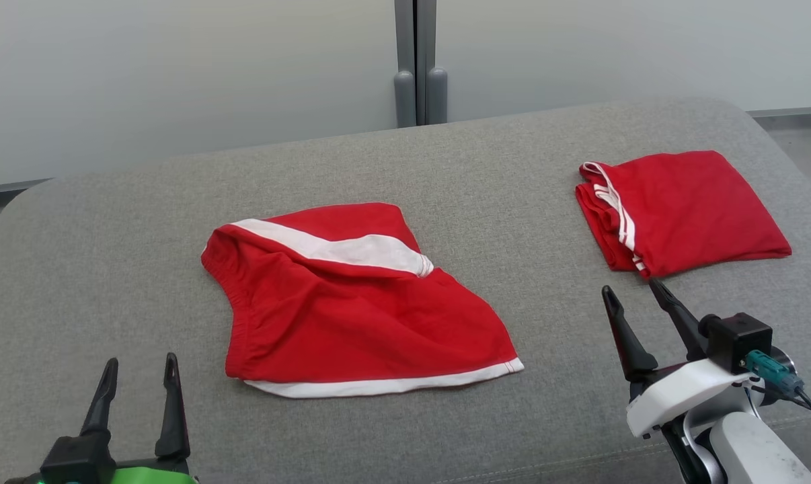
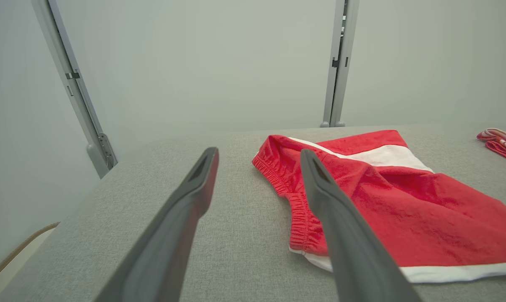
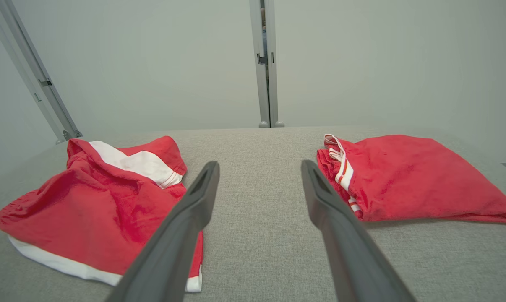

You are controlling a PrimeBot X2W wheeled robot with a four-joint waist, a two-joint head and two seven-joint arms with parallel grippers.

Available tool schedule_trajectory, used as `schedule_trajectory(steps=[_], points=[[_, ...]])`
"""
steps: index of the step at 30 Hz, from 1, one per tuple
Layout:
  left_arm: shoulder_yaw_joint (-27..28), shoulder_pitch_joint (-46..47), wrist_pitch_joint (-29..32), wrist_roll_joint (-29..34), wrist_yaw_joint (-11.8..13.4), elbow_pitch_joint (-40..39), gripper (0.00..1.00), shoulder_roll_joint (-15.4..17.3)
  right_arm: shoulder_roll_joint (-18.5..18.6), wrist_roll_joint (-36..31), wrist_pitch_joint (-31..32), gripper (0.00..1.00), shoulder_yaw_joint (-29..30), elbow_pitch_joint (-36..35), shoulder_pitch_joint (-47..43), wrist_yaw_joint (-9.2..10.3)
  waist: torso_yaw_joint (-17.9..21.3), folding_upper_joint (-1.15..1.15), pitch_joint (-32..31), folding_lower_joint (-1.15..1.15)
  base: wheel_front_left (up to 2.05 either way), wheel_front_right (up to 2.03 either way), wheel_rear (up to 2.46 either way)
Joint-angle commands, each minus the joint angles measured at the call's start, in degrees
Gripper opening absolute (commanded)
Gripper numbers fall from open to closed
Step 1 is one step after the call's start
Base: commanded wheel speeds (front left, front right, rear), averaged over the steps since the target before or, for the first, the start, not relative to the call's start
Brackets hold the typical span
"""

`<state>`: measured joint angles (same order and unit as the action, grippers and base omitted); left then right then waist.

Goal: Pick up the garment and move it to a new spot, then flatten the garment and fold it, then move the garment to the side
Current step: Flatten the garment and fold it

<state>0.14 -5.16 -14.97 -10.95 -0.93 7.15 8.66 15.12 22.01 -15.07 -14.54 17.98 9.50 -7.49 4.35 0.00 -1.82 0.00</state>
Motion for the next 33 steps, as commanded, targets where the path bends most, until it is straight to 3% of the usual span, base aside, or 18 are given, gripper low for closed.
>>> schedule_trajectory(steps=[1, 5, 10, 18, 33], points=[[0.6, -1.0, -0.2, 0.4, 0.0, -0.3, 1.0, 0.1, -0.1, -0.5, -0.2, 1.0, 0.4, -0.2, -0.9, 0.02, 0.0, 0.0, -0.2, 0.0, 0.0, 0.0, 0.0], [2.3, -2.5, -0.2, 0.0, -0.7, -1.1, 1.0, 0.0, -0.7, -1.1, -0.2, 1.0, 1.7, -0.5, -1.7, 0.02, 0.1, 0.0, -0.5, 0.0, 0.0, 0.0, 0.0], [2.6, -3.9, -0.2, -1.7, -4.2, 0.2, 1.0, 1.5, -1.0, -1.7, -0.2, 1.0, 2.7, -0.1, -2.4, 0.02, 0.0, 0.0, -0.8, 0.0, 0.0, 0.0, 0.0], [5.1, -4.2, -0.2, -0.8, -2.6, 0.1, 1.0, 0.2, -1.4, -1.1, -0.2, 1.0, 2.4, 0.5, -2.4, 0.02, -0.3, 0.0, -0.9, 0.0, 0.0, 0.0, 0.0], [5.1, -2.7, -0.2, 0.7, -2.8, 1.6, 1.0, -0.5, -1.2, -0.9, -0.2, 1.0, 1.5, 1.0, -1.5, 0.02, -0.2, 0.0, -0.6, 0.0, 0.0, 0.0, 0.0]])
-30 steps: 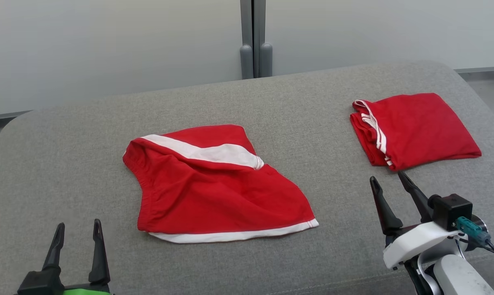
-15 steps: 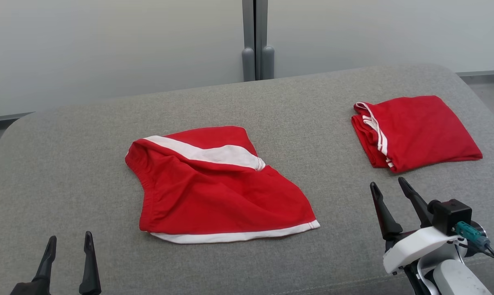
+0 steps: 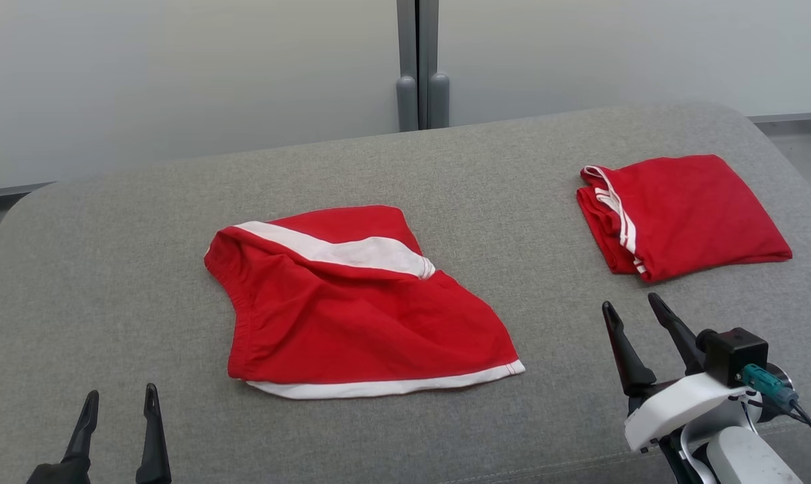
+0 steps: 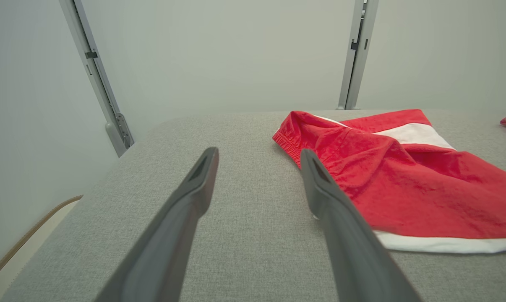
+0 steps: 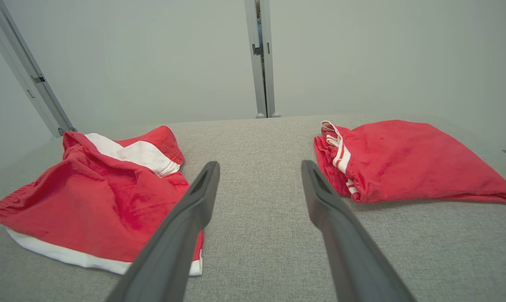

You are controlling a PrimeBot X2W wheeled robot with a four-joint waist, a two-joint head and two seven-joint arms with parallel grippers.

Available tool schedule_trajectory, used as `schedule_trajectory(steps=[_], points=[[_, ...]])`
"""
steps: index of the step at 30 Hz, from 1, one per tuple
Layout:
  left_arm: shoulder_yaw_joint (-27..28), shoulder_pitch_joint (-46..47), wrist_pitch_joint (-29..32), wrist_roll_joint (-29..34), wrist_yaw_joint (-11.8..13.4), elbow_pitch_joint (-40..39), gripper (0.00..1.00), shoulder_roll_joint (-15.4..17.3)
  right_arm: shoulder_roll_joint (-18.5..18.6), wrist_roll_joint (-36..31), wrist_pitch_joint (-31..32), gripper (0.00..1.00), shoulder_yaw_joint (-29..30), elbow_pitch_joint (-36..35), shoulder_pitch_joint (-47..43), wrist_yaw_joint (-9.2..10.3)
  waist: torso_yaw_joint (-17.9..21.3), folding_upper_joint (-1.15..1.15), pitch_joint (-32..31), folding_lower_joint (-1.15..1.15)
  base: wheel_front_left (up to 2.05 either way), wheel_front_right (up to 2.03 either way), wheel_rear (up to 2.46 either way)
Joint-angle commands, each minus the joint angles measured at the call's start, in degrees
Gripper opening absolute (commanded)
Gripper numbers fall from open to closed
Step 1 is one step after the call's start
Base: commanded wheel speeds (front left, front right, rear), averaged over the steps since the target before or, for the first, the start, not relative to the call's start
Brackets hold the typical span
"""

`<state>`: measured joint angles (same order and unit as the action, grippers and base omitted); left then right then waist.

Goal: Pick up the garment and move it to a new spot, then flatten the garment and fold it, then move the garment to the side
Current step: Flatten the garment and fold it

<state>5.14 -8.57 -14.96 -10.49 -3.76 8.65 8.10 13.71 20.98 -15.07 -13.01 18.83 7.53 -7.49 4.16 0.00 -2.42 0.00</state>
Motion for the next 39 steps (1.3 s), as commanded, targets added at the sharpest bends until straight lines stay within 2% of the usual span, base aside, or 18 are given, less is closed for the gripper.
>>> schedule_trajectory(steps=[1, 26, 32, 39], points=[[0.0, 0.7, -0.2, 0.3, 0.1, 0.1, 1.0, 0.1, 0.2, 0.1, -0.2, 1.0, -0.1, 0.2, 0.5, 0.02, 0.0, 0.0, 0.0, 0.0, 0.0, 0.0, 0.0], [-0.9, 1.7, -0.2, 0.4, -1.5, 2.6, 1.0, 0.6, 0.6, 0.6, -0.2, 1.0, -1.6, 1.2, 0.8, 0.02, -0.1, 0.0, 0.1, 0.0, 0.0, 0.0, 0.0], [-5.1, 4.0, 1.3, -2.2, -3.3, 5.9, 1.0, 2.4, 1.6, 2.3, 1.5, 1.0, -5.3, 3.4, 1.6, 0.02, -0.4, 0.0, 0.6, 0.0, 0.0, 0.0, 0.0], [-13.6, 9.4, 3.7, -5.8, -3.7, 13.8, 1.0, 7.0, 2.1, 5.5, 3.8, 1.0, -12.6, 7.1, 4.3, 0.02, -0.4, 0.0, 2.2, 0.0, 0.0, 0.0, 0.0]])
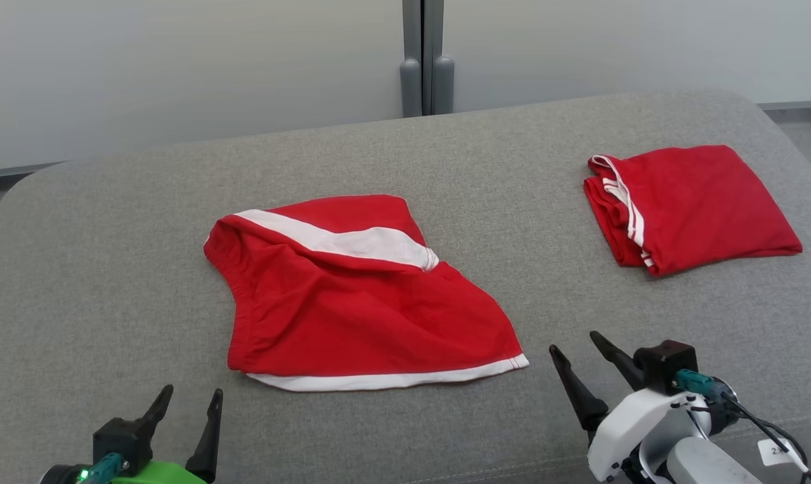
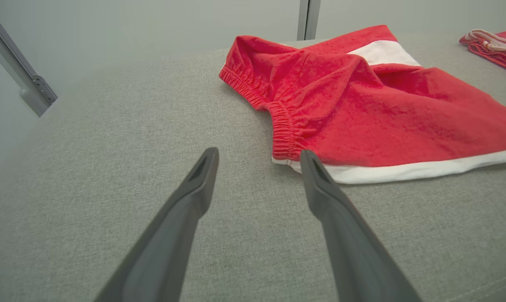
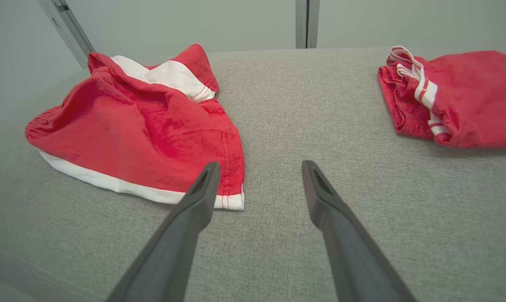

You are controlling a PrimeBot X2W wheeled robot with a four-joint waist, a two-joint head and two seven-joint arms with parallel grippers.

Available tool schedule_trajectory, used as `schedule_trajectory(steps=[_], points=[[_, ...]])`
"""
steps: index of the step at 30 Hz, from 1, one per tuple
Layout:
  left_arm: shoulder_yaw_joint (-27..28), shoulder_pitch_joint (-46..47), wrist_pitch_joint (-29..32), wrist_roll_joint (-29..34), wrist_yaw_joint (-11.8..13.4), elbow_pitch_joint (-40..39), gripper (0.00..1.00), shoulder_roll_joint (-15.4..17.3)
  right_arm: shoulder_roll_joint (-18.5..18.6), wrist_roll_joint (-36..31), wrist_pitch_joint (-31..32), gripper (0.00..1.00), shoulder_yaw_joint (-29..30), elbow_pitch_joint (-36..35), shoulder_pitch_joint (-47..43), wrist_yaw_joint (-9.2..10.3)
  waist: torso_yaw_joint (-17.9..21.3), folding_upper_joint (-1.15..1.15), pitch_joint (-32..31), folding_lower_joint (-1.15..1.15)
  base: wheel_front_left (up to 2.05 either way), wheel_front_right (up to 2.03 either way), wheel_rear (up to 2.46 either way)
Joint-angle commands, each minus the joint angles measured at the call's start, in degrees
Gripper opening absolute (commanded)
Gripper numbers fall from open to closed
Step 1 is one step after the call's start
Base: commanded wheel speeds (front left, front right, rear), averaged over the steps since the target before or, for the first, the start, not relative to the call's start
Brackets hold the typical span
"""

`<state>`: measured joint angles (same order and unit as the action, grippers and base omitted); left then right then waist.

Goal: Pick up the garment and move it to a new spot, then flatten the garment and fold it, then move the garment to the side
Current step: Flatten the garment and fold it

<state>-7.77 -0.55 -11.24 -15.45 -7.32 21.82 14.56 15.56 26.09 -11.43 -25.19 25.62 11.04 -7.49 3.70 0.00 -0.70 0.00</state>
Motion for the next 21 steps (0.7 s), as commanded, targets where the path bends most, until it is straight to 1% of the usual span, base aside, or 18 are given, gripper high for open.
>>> schedule_trajectory(steps=[1, 3, 4, 9, 15, 21], points=[[-2.3, 2.2, 0.4, -1.3, -0.2, 2.0, 1.0, 1.6, 0.2, 0.7, 0.2, 1.0, -1.5, 1.1, 1.5, 0.02, 0.2, 0.0, 0.8, 0.0, 0.0, 0.0, 0.0], [-5.1, 4.3, 0.0, -3.2, -0.1, 4.3, 1.0, 3.0, 0.2, 1.6, 0.0, 1.0, -3.5, 2.6, 2.9, 0.02, 0.4, 0.0, 1.3, 0.0, 0.0, 0.0, 0.0], [-5.1, 4.3, 0.0, -3.2, -0.1, 4.3, 1.0, 3.0, 0.2, 1.6, 0.0, 1.0, -3.5, 2.6, 2.9, 0.02, 0.4, 0.0, 1.3, 0.0, 0.0, 0.0, 0.0], [-10.7, 8.9, -0.8, -6.3, -0.1, 9.7, 1.0, 5.6, 0.1, 3.9, -0.7, 1.0, -8.1, 6.7, 6.8, 0.02, 0.9, 0.0, 2.8, 0.0, 0.0, 0.0, 0.0], [-17.3, 14.3, -1.6, -10.2, -0.2, 15.5, 1.0, 7.5, -0.5, 6.4, -1.6, 1.0, -13.0, 11.4, 11.1, 0.02, 1.3, 0.0, 5.0, 0.0, 0.0, 0.0, 0.0], [-23.1, 19.5, -2.6, -12.8, -0.2, 20.4, 1.0, 8.2, -1.6, 9.4, -2.4, 1.0, -17.7, 16.0, 15.0, 0.02, 1.6, 0.0, 7.1, 0.0, 0.0, 0.0, 0.0]])
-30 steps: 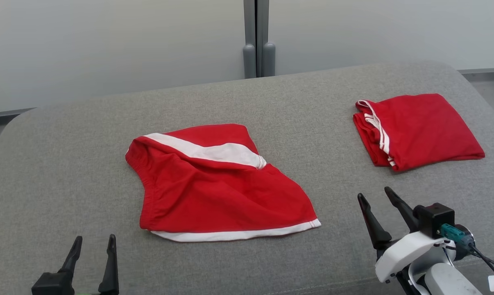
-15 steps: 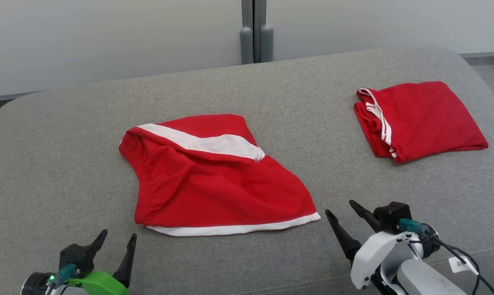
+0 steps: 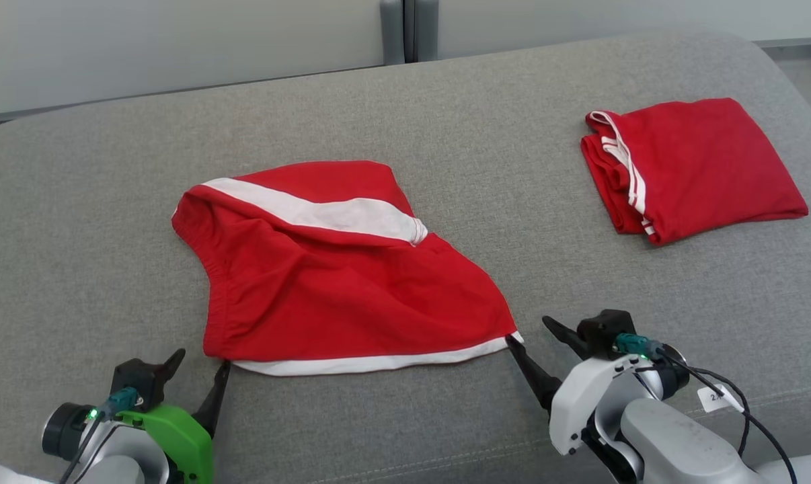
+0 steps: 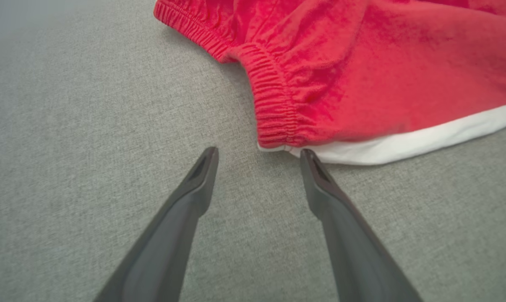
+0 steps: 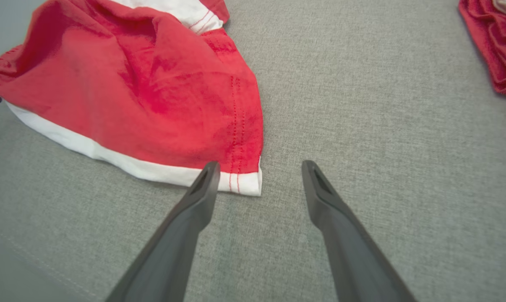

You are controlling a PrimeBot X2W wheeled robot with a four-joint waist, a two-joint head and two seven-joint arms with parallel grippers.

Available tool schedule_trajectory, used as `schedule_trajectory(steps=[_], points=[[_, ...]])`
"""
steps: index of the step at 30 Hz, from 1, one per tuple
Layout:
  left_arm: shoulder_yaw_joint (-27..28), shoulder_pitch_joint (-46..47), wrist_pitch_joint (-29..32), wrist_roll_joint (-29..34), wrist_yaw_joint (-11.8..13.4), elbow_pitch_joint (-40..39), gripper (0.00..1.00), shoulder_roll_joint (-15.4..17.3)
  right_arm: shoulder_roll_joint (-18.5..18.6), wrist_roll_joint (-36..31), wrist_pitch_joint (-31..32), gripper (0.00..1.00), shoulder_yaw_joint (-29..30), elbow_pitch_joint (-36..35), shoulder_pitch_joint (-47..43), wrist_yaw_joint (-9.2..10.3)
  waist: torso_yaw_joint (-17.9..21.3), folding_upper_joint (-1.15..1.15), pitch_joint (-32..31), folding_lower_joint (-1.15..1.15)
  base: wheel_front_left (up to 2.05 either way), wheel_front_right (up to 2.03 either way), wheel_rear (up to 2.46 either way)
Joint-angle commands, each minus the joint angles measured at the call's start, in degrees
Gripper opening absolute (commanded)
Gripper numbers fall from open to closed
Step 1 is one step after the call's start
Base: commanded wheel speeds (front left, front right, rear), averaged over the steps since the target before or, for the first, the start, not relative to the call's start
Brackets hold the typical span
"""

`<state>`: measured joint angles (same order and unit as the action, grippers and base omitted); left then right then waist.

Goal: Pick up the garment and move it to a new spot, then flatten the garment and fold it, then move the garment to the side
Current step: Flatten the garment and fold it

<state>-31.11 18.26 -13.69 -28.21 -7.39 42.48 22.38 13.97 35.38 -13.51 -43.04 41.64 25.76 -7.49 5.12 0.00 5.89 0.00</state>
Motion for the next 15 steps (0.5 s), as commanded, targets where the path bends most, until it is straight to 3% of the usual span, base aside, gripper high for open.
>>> schedule_trajectory(steps=[1, 11, 12, 13, 14, 15], points=[[-0.2, 1.5, -0.4, -0.6, -0.1, 0.4, 1.0, 0.3, -0.2, 0.5, -0.5, 1.0, -0.5, 0.5, 0.9, 0.02, 0.2, 0.0, 0.9, 0.0, 0.0, 0.0, 0.0], [-8.4, 7.5, -1.4, -4.2, -0.1, 5.6, 1.0, 0.6, -2.0, 5.4, -1.4, 1.0, -7.5, 5.5, 5.3, 0.03, 0.6, 0.0, 2.7, 0.0, 0.0, 0.0, 0.0], [-9.2, 7.7, -1.4, -5.3, -0.1, 5.5, 0.95, 0.3, -2.2, 5.8, -1.4, 1.0, -8.1, 5.8, 5.6, 0.02, 0.6, 0.0, 2.8, 0.0, 0.0, 0.0, 0.0], [-10.3, 7.8, -1.4, -6.1, -0.1, 5.4, 0.42, 0.3, -2.4, 6.2, -1.5, 1.0, -8.7, 6.0, 5.7, 0.02, 0.6, 0.0, 2.9, 0.0, 0.0, 0.0, 0.0], [-11.1, 7.9, -1.5, -6.7, -0.1, 5.5, 0.07, 0.5, -2.6, 6.6, -1.6, 0.45, -9.3, 6.4, 5.8, 0.02, 0.6, 0.0, 2.9, 0.0, 0.0, 0.0, 0.0], [-12.1, 8.0, -1.5, -7.3, -0.1, 5.7, 0.0, 0.9, -2.6, 7.0, -1.6, 0.17, -9.8, 6.7, 6.1, 0.03, 0.5, 0.0, 2.9, 0.0, 0.0, 0.0, 0.0]])
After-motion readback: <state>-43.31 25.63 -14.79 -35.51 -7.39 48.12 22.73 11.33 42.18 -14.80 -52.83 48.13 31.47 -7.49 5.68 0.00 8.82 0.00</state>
